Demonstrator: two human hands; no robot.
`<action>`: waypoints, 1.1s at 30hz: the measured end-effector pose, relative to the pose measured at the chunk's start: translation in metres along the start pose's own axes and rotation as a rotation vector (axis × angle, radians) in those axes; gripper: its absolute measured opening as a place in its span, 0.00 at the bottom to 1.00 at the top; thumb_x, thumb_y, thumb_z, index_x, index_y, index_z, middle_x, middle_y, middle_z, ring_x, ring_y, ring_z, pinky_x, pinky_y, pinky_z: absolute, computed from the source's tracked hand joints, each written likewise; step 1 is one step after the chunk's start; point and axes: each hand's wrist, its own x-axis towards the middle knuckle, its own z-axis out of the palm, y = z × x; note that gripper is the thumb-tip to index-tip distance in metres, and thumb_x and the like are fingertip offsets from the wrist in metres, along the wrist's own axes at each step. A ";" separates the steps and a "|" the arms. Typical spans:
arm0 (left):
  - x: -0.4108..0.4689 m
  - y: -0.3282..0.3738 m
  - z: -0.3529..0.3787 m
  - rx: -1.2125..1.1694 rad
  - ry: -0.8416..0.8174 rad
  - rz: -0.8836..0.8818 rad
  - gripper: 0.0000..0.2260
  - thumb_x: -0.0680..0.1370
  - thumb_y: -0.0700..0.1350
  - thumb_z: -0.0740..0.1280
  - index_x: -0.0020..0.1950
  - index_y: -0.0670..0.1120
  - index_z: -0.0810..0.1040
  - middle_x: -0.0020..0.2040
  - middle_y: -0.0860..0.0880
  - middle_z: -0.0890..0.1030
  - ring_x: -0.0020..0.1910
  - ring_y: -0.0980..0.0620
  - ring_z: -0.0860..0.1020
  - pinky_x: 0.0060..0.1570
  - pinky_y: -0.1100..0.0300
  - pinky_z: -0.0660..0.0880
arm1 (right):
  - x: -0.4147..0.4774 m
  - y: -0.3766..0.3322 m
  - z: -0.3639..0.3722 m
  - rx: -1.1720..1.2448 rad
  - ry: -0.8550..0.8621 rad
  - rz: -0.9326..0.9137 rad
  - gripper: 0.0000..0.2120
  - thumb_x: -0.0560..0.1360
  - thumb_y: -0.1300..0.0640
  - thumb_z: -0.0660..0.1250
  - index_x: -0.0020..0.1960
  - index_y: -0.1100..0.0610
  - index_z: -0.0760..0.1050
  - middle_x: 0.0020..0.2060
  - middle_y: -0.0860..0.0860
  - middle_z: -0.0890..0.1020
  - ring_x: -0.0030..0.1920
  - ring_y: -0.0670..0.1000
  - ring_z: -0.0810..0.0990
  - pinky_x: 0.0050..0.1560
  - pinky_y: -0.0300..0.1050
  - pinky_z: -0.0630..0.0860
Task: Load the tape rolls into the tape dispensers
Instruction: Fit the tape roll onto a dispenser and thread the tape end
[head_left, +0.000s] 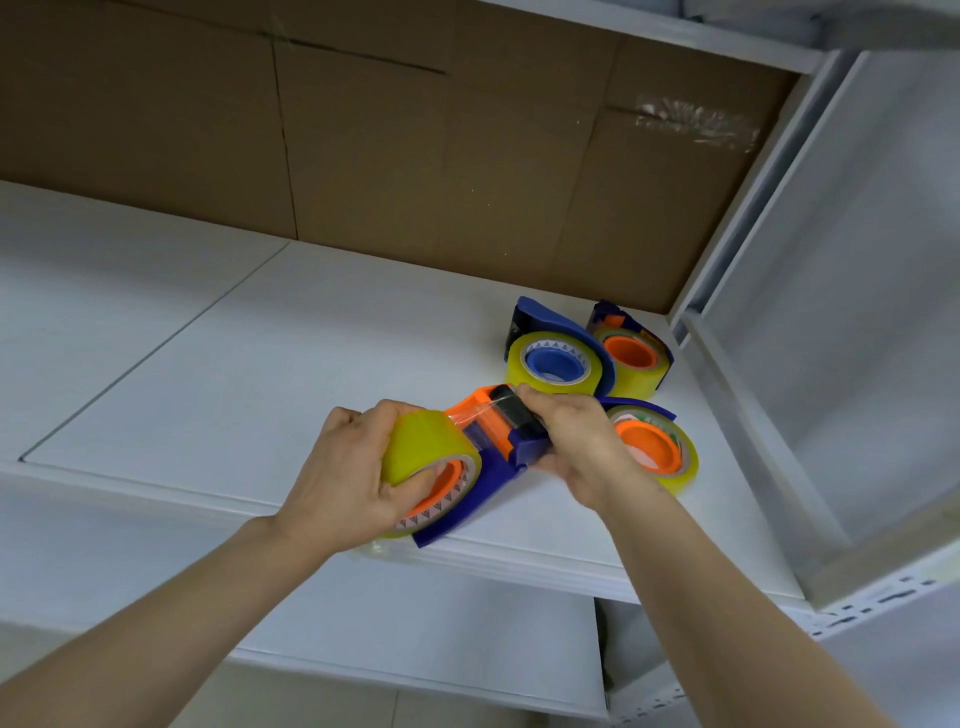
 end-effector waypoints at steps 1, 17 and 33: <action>0.000 0.000 0.000 0.007 0.002 -0.006 0.38 0.61 0.71 0.54 0.64 0.50 0.70 0.50 0.55 0.72 0.52 0.53 0.66 0.47 0.59 0.71 | -0.001 0.004 0.001 0.070 -0.023 0.038 0.08 0.76 0.53 0.66 0.44 0.58 0.76 0.37 0.55 0.82 0.41 0.53 0.79 0.50 0.53 0.77; 0.017 0.025 -0.006 -0.141 0.017 -0.136 0.28 0.63 0.65 0.65 0.58 0.52 0.74 0.49 0.51 0.80 0.50 0.48 0.76 0.47 0.55 0.76 | -0.010 0.000 -0.014 0.189 -0.059 -0.016 0.21 0.74 0.42 0.65 0.54 0.59 0.77 0.46 0.56 0.84 0.47 0.55 0.83 0.47 0.50 0.81; 0.087 0.176 0.043 -0.764 -0.269 -0.417 0.40 0.58 0.80 0.57 0.55 0.51 0.78 0.58 0.50 0.79 0.58 0.51 0.76 0.63 0.55 0.69 | -0.032 -0.050 -0.130 -0.643 0.536 -0.423 0.14 0.73 0.56 0.65 0.57 0.61 0.73 0.51 0.59 0.80 0.53 0.60 0.78 0.44 0.47 0.71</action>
